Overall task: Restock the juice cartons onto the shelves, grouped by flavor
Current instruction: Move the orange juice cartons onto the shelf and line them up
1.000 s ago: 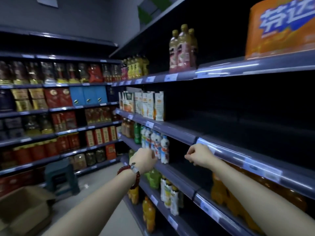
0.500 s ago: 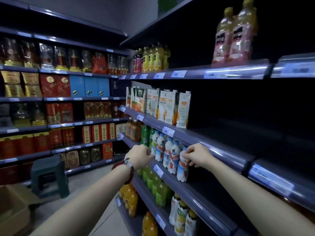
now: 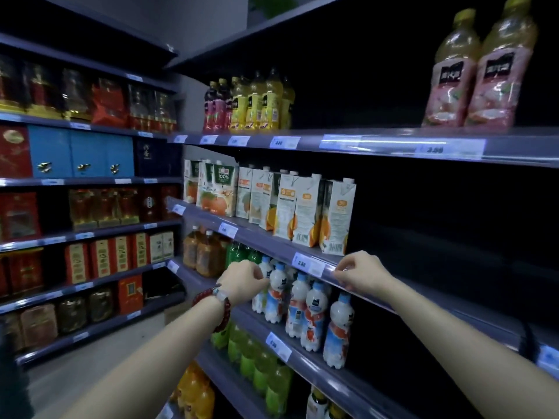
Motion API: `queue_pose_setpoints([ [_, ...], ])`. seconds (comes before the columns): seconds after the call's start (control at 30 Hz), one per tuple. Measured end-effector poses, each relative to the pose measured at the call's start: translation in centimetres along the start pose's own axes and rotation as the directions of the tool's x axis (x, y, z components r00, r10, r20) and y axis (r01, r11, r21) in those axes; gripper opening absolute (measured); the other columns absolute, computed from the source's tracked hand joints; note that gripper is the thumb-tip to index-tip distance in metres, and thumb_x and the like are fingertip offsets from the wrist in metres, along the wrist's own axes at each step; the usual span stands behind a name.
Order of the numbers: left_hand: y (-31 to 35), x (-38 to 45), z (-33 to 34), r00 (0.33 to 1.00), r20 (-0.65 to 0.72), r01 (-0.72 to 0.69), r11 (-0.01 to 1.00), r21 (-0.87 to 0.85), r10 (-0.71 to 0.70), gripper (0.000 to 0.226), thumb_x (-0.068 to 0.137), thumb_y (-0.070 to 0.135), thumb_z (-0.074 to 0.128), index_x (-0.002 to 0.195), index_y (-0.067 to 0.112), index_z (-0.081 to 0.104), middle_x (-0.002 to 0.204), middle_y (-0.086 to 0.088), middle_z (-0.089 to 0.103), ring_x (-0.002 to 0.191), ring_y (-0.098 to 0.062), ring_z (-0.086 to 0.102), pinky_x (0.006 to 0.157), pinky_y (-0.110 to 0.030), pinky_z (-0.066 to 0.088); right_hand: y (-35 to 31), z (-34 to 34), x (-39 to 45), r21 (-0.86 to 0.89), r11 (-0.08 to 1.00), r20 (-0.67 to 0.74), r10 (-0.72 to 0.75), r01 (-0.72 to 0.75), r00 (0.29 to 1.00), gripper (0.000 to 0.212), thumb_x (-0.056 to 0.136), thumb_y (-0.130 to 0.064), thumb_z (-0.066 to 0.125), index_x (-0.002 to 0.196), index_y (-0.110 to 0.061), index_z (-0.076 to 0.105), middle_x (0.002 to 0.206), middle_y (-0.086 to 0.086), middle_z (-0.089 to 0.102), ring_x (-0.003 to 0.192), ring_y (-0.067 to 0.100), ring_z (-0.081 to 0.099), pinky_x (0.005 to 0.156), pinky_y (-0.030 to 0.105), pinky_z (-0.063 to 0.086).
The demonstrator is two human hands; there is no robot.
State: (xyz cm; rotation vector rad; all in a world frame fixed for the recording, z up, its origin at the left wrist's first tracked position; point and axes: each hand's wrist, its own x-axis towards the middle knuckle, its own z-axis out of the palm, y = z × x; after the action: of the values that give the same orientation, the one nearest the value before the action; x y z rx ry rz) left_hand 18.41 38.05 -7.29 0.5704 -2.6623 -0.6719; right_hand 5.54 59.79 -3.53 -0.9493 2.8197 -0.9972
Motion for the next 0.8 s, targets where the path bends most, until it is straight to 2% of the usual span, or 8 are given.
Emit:
queue_pose_setpoints([
  [0.07, -0.7, 1.6, 0.1, 1.000, -0.002, -0.016, 1.000, -0.021, 0.016, 0.021, 0.089, 0.031, 0.058, 0.082, 0.013, 0.068, 0.081, -0.006, 0.069, 0.077, -0.021, 0.067, 0.069, -0.034, 0.056, 0.1, 0.1, 1.4, -0.016, 1.000, -0.020, 0.017, -0.017, 1.000, 0.014, 0.084, -0.027, 0.068, 0.084, -0.014, 0.073, 0.080, 0.003, 0.070, 0.074, 0.016, 0.065, 0.066, 0.028, 0.054],
  [0.17, -1.2, 4.2, 0.4, 0.999, -0.010, -0.047, 0.998, -0.041, 0.046, 0.027, 0.089, 0.028, 0.059, 0.085, 0.006, 0.072, 0.084, -0.008, 0.072, 0.081, -0.020, 0.068, 0.072, -0.033, 0.056, 0.5, 0.3, 3.8, -0.004, 0.999, -0.084, 0.039, -0.039, 0.996, 0.014, 0.084, -0.024, 0.068, 0.082, -0.011, 0.073, 0.076, 0.004, 0.072, 0.062, 0.012, 0.065, 0.051, 0.019, 0.049],
  [0.23, -1.2, 6.3, 0.5, 0.997, -0.011, -0.083, 0.996, -0.042, 0.083, 0.028, 0.089, 0.028, 0.060, 0.087, 0.003, 0.073, 0.085, -0.010, 0.073, 0.080, -0.021, 0.069, 0.070, -0.032, 0.055, 0.7, 0.5, 5.5, 0.014, 0.999, -0.135, 0.046, -0.044, 0.990, 0.014, 0.085, -0.023, 0.068, 0.080, -0.011, 0.072, 0.071, 0.005, 0.071, 0.057, 0.012, 0.063, 0.047, 0.017, 0.048],
  [0.37, -0.3, 10.9, 0.4, 0.986, 0.010, -0.168, 0.985, -0.040, 0.168, 0.028, 0.090, 0.031, 0.060, 0.090, 0.006, 0.073, 0.084, -0.009, 0.074, 0.079, -0.020, 0.068, 0.068, -0.029, 0.053, 0.7, 0.9, 8.8, 0.093, 0.994, -0.227, 0.081, -0.062, 0.971, 0.014, 0.085, -0.023, 0.069, 0.075, -0.013, 0.071, 0.064, 0.000, 0.066, 0.059, 0.012, 0.061, 0.059, 0.024, 0.052],
  [0.5, 1.5, 15.3, 0.6, 0.979, -0.004, -0.202, 0.977, -0.069, 0.202, 0.024, 0.090, 0.035, 0.060, 0.092, 0.014, 0.070, 0.083, -0.001, 0.068, 0.078, -0.015, 0.063, 0.067, -0.027, 0.051, 1.4, 1.3, 11.3, 0.094, 0.989, -0.300, 0.137, -0.114, 0.944, 0.014, 0.086, -0.026, 0.069, 0.076, -0.017, 0.069, 0.068, -0.002, 0.064, 0.066, 0.012, 0.060, 0.057, 0.023, 0.047],
  [0.57, 2.3, 17.2, 1.1, 0.978, -0.023, -0.210, 0.973, -0.096, 0.209, 0.025, 0.090, 0.036, 0.059, 0.095, 0.014, 0.068, 0.088, -0.003, 0.069, 0.081, -0.017, 0.064, 0.069, -0.027, 0.052, 1.8, 1.2, 12.3, 0.117, 0.984, -0.324, 0.168, -0.137, 0.931, 0.014, 0.086, -0.028, 0.070, 0.080, -0.016, 0.069, 0.076, 0.000, 0.067, 0.070, 0.013, 0.062, 0.064, 0.027, 0.052],
  [0.7, 3.3, 20.1, 1.9, 0.971, -0.122, -0.225, 0.958, -0.178, 0.206, 0.027, 0.089, 0.038, 0.061, 0.092, 0.011, 0.059, 0.089, -0.008, 0.069, 0.083, -0.023, 0.065, 0.073, -0.036, 0.056, 2.7, 1.2, 13.5, 0.099, 0.967, -0.392, 0.256, -0.236, 0.883, 0.029, 0.081, -0.042, 0.072, 0.085, -0.013, 0.066, 0.088, 0.002, 0.068, 0.074, 0.011, 0.062, 0.070, 0.031, 0.056],
  [0.8, 4.3, 21.5, 2.4, 0.955, -0.189, -0.265, 0.945, -0.191, 0.229, 0.037, 0.088, 0.043, 0.061, 0.098, 0.009, 0.054, 0.095, -0.008, 0.068, 0.087, -0.024, 0.064, 0.071, -0.036, 0.055, 2.6, 1.5, 14.1, 0.132, 0.959, -0.416, 0.282, -0.249, 0.865, 0.047, 0.074, -0.054, 0.073, 0.094, -0.013, 0.060, 0.095, 0.000, 0.066, 0.085, 0.016, 0.064, 0.072, 0.034, 0.057],
])
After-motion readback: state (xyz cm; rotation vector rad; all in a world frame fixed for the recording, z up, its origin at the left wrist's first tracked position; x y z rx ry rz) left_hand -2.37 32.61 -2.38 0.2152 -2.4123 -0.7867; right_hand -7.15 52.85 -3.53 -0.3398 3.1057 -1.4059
